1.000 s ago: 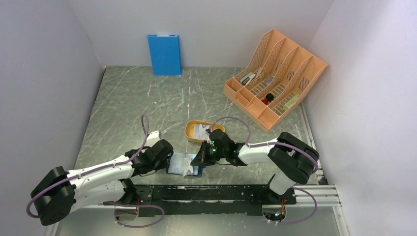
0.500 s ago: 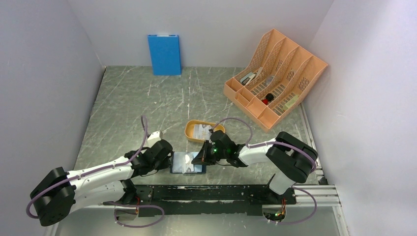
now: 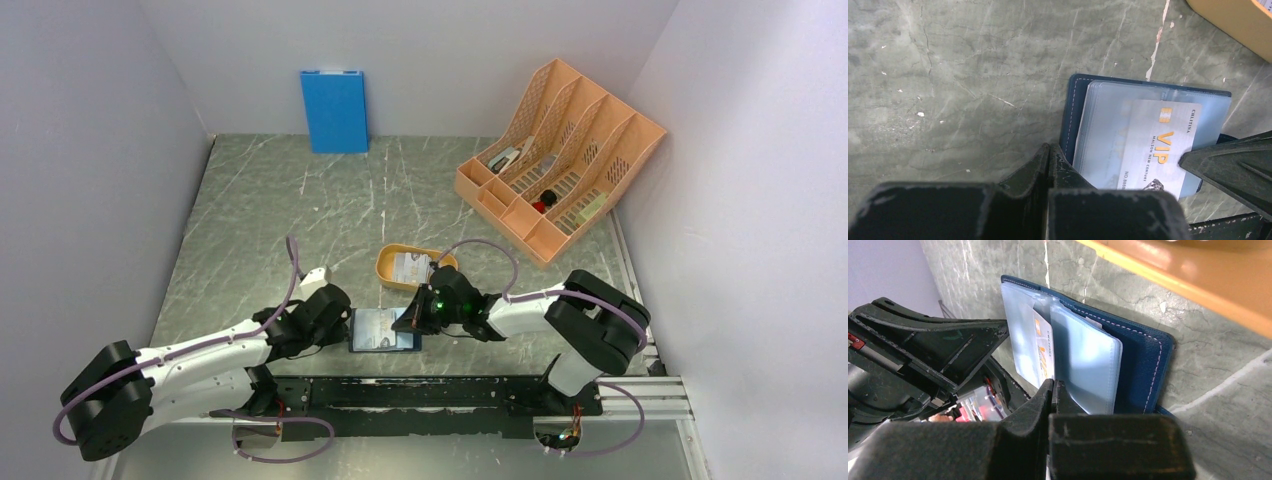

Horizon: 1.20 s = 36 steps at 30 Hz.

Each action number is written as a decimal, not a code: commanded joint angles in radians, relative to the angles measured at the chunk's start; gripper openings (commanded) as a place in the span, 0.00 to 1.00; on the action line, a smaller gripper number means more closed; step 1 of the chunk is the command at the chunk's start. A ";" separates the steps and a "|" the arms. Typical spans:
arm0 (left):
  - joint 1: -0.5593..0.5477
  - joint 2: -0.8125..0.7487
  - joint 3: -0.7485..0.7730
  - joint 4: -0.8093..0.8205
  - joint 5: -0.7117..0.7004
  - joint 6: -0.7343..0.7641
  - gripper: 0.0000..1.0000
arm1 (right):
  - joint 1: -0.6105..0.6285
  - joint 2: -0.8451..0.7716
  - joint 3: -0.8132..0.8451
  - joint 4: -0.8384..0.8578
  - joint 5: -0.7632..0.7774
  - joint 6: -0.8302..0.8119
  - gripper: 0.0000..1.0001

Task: Put the credit cards into the card holder
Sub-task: Insert the credit card into the card holder.

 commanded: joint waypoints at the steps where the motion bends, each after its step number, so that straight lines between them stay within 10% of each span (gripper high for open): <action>1: 0.004 0.019 -0.053 -0.064 0.068 0.000 0.05 | -0.007 0.012 0.003 -0.018 0.040 0.004 0.00; 33: 0.004 0.047 -0.066 -0.015 0.097 -0.002 0.05 | 0.057 0.075 0.084 -0.025 0.017 -0.025 0.00; 36: 0.003 0.029 -0.061 -0.039 0.082 -0.007 0.05 | 0.056 0.029 0.084 -0.085 0.054 -0.036 0.16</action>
